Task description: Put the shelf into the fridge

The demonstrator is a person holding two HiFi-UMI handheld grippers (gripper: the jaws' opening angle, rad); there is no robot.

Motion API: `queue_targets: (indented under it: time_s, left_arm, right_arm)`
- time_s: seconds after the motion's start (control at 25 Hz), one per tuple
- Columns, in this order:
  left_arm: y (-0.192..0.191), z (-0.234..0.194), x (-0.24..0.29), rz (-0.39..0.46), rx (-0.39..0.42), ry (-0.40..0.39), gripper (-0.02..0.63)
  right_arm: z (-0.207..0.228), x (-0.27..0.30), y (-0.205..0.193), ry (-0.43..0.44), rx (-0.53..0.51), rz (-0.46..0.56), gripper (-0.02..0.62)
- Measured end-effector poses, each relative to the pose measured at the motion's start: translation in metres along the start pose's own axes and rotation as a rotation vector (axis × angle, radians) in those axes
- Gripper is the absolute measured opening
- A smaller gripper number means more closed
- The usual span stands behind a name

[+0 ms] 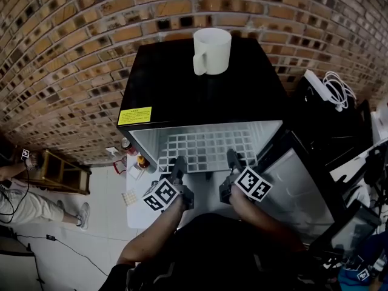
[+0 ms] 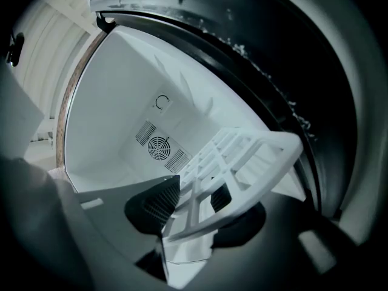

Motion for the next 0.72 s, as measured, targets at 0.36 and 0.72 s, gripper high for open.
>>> queue_targets:
  time_s: [0.36,0.72]
  left_arm:
    - [0.001,-0.001,0.019,-0.007,-0.055,-0.008,0.143]
    - [0.004,0.001,0.033,0.013,-0.064,0.03,0.144]
  right_arm:
    - [0.002,0.018,0.006,-0.004,-0.005,-0.003,0.155]
    - [0.005,0.031,0.01,-0.007,0.01,0.001,0.155]
Point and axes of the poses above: the fingertips, and each gripper's own axes: x forward along the fingers, z to its right, y out of its top, the point moved 10 cm from there along -x, backward along the fingers, and after that the axes turned 7 degrees about y, right-handed, at the moved point
